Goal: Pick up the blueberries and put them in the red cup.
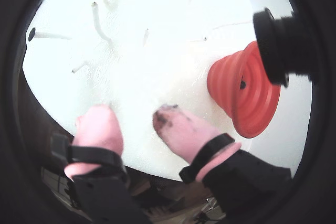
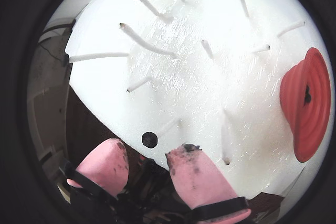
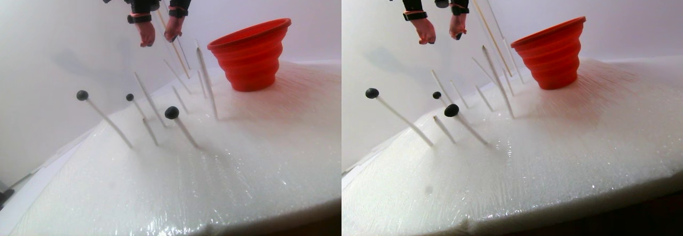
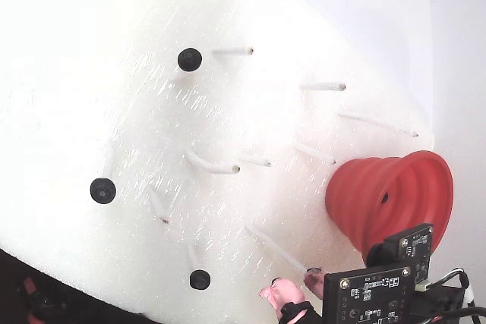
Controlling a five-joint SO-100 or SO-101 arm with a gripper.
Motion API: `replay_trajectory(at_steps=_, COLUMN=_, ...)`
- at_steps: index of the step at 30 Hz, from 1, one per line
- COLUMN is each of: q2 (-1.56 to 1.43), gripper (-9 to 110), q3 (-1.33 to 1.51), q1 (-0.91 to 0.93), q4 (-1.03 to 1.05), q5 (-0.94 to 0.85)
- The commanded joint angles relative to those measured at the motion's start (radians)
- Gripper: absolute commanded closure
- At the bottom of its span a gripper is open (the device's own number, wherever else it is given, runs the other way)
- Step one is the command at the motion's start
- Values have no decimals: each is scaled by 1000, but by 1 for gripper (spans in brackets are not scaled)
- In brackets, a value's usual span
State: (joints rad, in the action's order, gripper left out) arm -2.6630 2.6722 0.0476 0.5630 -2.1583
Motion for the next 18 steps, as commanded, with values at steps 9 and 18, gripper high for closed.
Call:
replay_trajectory(at_steps=9, q2=83, gripper=87, q3=23, q1=-52, q4=-101, q5=-12)
replay_trajectory(at_steps=18, q2=181, gripper=87, q3=49, q1=-63, q4=-172, q5=-9)
